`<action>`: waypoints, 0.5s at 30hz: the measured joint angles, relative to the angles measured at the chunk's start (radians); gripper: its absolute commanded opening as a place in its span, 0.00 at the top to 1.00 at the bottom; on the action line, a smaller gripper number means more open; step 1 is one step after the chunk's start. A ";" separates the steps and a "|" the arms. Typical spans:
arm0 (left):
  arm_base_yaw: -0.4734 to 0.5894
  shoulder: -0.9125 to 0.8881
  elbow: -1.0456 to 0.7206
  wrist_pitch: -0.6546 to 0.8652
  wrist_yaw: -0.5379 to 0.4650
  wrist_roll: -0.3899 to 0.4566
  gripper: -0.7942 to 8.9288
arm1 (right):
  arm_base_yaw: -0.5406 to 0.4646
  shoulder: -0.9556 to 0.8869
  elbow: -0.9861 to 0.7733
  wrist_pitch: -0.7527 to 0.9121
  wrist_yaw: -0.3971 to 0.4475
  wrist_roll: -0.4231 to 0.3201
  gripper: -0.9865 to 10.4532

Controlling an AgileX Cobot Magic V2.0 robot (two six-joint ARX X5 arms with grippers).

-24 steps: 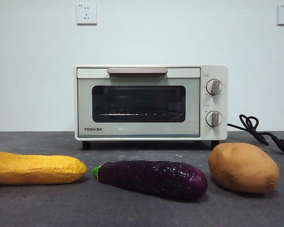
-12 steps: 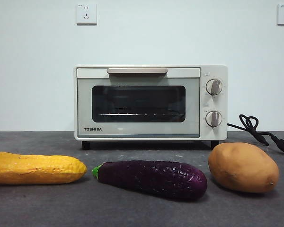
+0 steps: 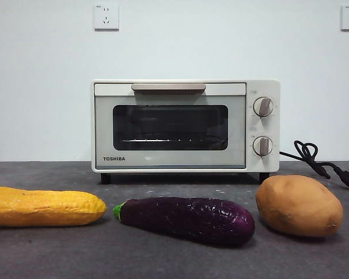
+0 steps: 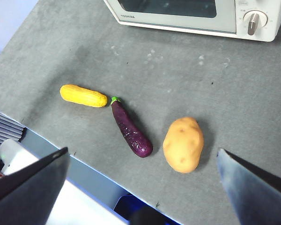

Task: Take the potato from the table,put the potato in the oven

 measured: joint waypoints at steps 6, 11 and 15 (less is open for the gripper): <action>-0.089 0.183 0.042 0.222 -0.034 -0.043 0.93 | 0.000 0.016 0.000 -0.001 0.000 0.001 0.34; -0.178 0.397 0.153 0.285 -0.127 -0.049 0.93 | 0.000 0.033 0.000 -0.001 0.000 0.008 0.34; -0.225 0.571 0.278 0.327 -0.163 -0.036 0.93 | 0.000 0.046 0.000 -0.001 0.000 0.008 0.34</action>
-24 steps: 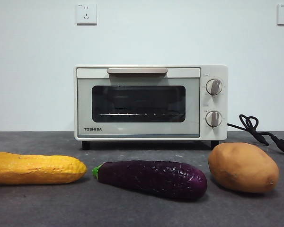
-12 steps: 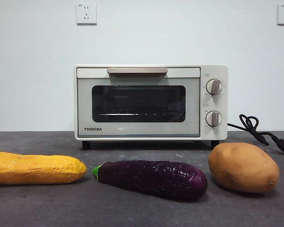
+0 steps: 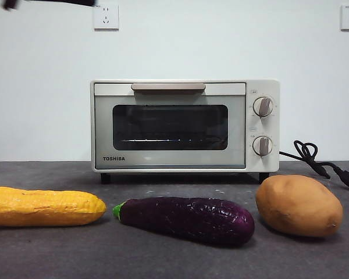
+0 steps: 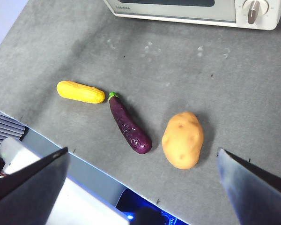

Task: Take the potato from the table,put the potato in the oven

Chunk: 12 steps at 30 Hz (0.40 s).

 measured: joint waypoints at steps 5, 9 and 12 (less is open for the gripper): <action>-0.039 0.188 0.152 0.006 -0.066 0.027 0.93 | 0.000 0.008 0.000 0.000 0.000 0.002 0.34; -0.063 0.314 0.253 0.005 -0.097 0.049 0.93 | 0.000 0.008 0.000 0.000 0.000 0.003 0.34; -0.080 0.388 0.313 0.007 -0.132 0.068 0.93 | 0.000 0.008 0.000 0.000 0.000 0.003 0.34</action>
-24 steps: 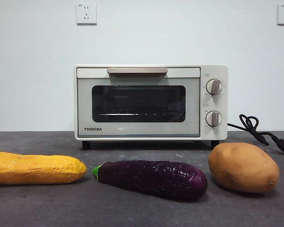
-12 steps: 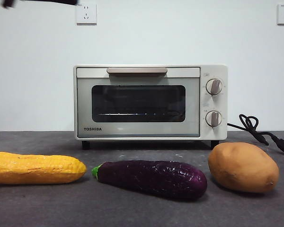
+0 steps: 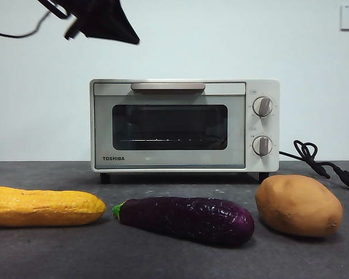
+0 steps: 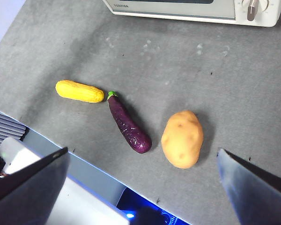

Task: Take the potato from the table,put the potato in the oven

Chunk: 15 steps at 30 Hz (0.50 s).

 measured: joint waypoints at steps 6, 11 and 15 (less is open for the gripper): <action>-0.034 0.092 0.046 0.009 -0.050 0.050 0.93 | 0.000 0.000 0.000 0.000 0.000 0.000 0.34; -0.060 0.139 0.046 0.027 -0.098 0.086 0.93 | 0.000 0.007 0.000 0.000 0.000 0.000 0.34; -0.069 0.165 0.046 0.043 -0.119 0.106 0.93 | 0.000 0.010 0.000 0.000 0.001 0.000 0.34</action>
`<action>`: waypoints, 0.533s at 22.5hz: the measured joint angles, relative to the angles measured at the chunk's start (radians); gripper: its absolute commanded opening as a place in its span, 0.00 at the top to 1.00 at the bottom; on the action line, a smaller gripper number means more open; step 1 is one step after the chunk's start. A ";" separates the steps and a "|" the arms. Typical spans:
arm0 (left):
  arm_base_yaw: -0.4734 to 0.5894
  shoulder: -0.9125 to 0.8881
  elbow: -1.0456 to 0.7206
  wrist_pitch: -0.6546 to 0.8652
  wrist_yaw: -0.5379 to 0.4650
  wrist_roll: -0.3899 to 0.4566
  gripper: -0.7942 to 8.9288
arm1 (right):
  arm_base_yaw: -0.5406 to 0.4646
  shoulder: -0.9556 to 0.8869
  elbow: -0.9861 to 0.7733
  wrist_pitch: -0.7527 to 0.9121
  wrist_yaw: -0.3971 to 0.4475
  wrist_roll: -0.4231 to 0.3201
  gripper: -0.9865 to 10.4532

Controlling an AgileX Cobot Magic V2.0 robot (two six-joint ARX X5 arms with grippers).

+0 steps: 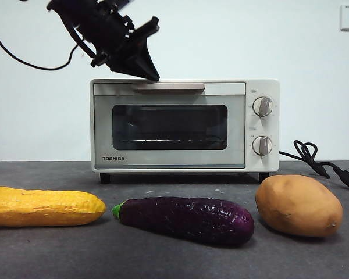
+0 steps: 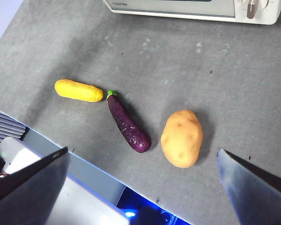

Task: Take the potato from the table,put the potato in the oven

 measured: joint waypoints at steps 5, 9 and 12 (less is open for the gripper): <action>-0.001 0.011 0.000 0.006 -0.026 0.015 0.93 | 0.000 0.001 0.000 0.000 0.000 0.002 0.34; -0.003 0.011 0.000 0.004 -0.028 0.030 0.93 | 0.000 0.001 0.000 0.000 0.000 0.004 0.34; -0.003 0.011 0.005 -0.011 -0.028 0.039 0.93 | 0.000 0.001 0.000 0.000 0.000 0.004 0.34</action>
